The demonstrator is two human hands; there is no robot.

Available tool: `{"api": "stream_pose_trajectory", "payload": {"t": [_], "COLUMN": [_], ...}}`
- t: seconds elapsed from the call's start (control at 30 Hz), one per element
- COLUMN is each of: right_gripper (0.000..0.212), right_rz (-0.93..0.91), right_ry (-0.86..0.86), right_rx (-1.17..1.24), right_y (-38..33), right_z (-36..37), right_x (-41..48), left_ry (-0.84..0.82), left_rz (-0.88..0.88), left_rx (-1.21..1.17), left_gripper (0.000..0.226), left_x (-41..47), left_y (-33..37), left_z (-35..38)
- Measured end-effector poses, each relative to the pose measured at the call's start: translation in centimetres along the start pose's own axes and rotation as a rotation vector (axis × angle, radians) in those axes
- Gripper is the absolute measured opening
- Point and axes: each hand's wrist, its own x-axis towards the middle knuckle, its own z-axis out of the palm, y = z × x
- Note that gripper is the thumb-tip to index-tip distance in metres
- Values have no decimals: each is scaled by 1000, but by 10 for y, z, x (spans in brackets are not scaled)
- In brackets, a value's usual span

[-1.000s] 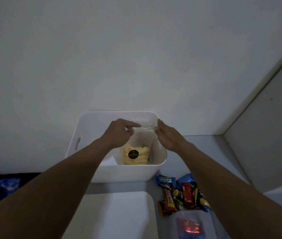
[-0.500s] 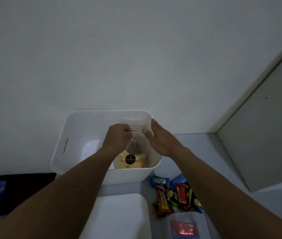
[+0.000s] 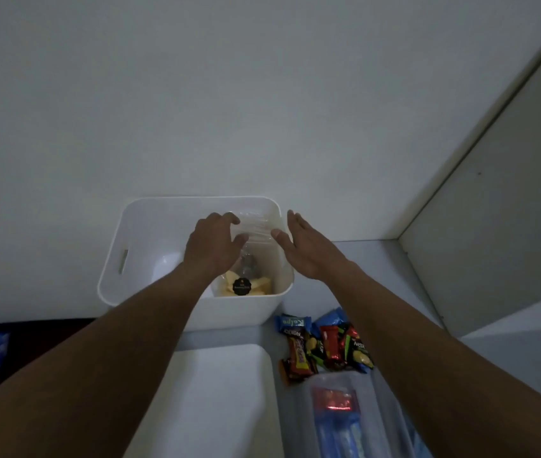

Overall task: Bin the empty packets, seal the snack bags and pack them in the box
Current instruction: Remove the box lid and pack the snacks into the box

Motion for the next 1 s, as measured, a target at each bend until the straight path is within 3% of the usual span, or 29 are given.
{"api": "stream_pose_trajectory", "payload": {"t": [0.27,0.5,0.67,0.83,1.0], "right_gripper": [72,71,68,65,62], "right_rz": [-10,-37,-33,-86,-22], "right_ry": [-17,-39,-90,-120,-131], "right_rx": [-51,-82,-93,-109,-92], "right_y": [31,85,127,141,154], "right_z": [-30,-23,10,53,90], "right_x": [-61,-139,-193,-235,-253], "left_ry": [69,187,99,-113,-250], "left_rz": [94,131,54,-86,-193], "left_rx": [42,90,64,64,22], "left_gripper": [37,31,33,49,54], "left_x": [-58,-153,-218,-270,-298], "left_y": [52,103,119,112,109], "left_z": [-8,32,77,112,134]}}
